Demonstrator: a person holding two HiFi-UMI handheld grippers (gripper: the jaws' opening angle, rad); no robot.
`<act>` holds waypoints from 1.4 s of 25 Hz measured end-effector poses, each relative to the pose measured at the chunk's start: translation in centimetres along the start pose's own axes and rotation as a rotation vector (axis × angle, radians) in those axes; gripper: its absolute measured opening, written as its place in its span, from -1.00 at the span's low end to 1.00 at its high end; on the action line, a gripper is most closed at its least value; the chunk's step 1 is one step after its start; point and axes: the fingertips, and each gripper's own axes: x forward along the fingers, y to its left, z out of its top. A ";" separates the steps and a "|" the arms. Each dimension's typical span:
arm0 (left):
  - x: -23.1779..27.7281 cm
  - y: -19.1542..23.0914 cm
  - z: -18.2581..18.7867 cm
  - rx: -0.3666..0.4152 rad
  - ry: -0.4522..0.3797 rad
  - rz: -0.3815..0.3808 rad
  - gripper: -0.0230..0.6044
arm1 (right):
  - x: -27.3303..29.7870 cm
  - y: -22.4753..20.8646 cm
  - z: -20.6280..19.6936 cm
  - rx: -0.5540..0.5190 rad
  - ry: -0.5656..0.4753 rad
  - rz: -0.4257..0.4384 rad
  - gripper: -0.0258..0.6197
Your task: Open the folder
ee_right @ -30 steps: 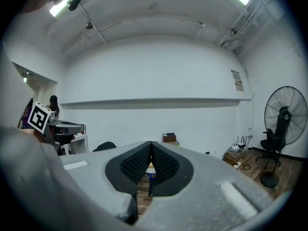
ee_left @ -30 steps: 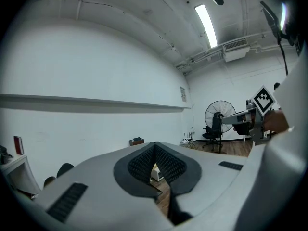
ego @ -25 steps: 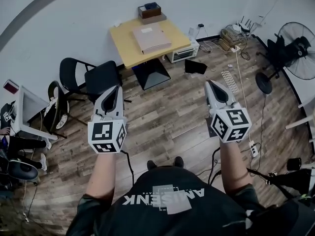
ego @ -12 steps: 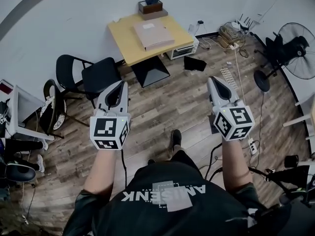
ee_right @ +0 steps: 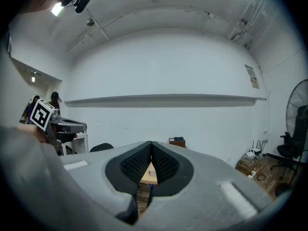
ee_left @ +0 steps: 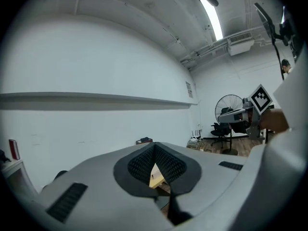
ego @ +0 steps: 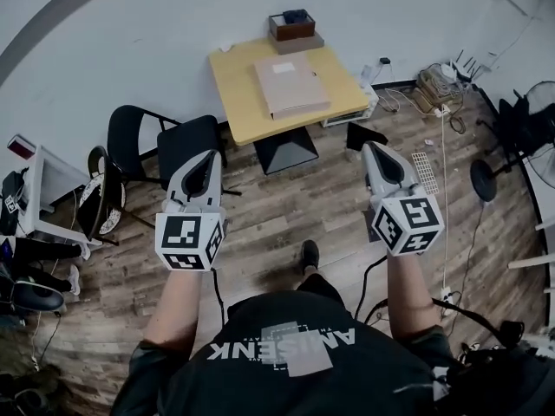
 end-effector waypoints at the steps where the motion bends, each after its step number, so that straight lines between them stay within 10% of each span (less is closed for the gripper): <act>1: 1.6 -0.1 0.4 -0.002 -0.002 0.006 -0.94 | 1.2 -1.4 0.4 -0.003 0.000 0.007 -0.91; 22: 24.2 -6.2 2.7 0.033 0.054 0.002 -0.94 | 12.8 -20.4 0.0 0.044 0.032 0.081 -0.91; 35: 30.2 -2.6 0.5 0.041 0.096 -0.038 -0.94 | 18.6 -20.2 -0.4 0.035 0.031 0.113 -0.91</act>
